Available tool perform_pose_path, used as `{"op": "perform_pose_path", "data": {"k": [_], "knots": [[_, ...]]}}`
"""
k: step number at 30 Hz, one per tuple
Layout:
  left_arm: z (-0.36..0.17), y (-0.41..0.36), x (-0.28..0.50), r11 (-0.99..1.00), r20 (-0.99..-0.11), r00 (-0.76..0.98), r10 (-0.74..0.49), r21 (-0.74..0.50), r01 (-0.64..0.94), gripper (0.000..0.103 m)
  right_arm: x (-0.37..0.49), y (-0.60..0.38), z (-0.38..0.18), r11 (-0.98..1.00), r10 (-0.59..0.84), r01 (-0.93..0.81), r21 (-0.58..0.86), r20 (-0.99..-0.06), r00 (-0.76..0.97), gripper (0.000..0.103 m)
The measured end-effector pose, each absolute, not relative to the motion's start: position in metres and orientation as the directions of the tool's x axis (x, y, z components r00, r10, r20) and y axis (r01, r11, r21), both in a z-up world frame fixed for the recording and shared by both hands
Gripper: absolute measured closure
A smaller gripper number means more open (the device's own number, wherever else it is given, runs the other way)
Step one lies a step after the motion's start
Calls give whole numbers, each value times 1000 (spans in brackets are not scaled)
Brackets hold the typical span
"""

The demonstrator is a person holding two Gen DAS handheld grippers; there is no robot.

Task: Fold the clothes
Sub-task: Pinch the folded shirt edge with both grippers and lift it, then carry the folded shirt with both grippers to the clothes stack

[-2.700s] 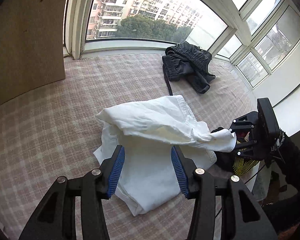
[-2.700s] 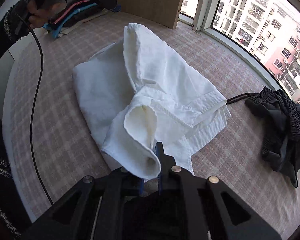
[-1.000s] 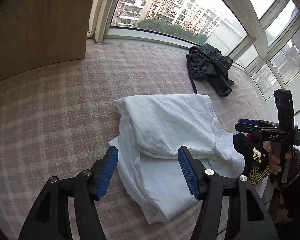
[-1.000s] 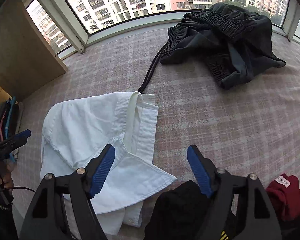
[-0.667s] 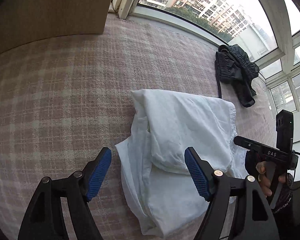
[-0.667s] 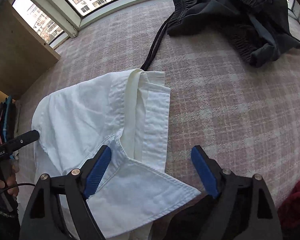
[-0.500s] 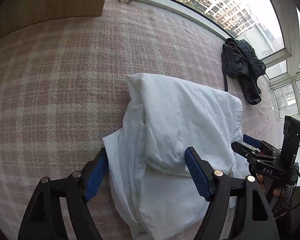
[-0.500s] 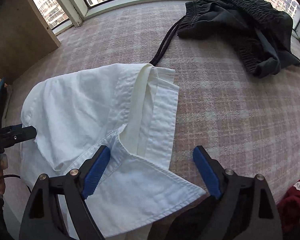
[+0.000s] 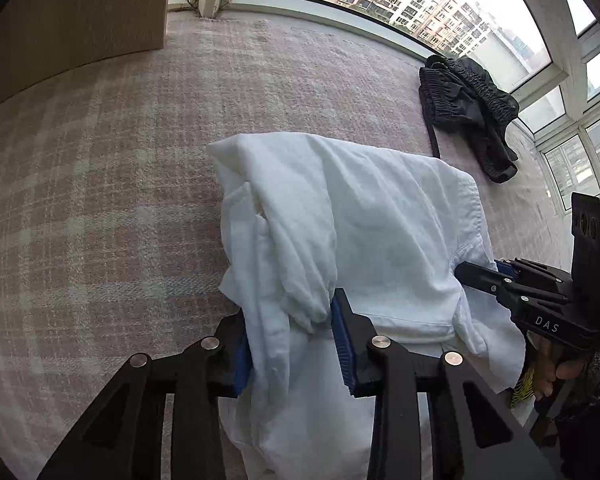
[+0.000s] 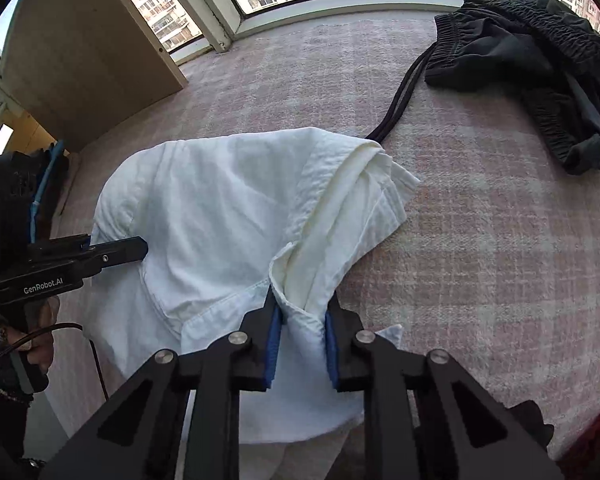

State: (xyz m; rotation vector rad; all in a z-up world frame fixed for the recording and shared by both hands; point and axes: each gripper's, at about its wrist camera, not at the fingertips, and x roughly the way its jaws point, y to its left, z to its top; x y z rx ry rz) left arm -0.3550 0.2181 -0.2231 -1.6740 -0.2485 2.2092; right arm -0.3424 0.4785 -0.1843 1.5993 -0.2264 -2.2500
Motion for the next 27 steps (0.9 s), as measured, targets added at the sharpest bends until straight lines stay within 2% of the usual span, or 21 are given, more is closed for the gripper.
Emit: {"op": "perform_pose_path", "data": {"k": [4, 11, 15, 22, 27], "knots": [[-218, 219, -353, -908, -876, -248, 413, -374, -189, 87, -333, 485, -166, -895, -444, 195, 401, -840, -312, 89], [-177, 210, -338, -891, -837, -314, 449, -394, -224, 87, -294, 460, -116, -886, -455, 291, 363, -803, -385, 90], [-146, 186, -322, -903, -817, -385, 429, -372, -217, 88, -277, 429, -96, -862, -489, 352, 364, -777, -396, 90], [-87, 107, -267, -931, -776, -518, 360, -336, -144, 87, -261, 313, -57, -791, -565, 505, 347, -731, -382, 90], [-53, 22, -224, -960, -769, -580, 267, -263, -93, 87, -243, 204, -33, -739, -602, 590, 325, -711, -363, 90]]}}
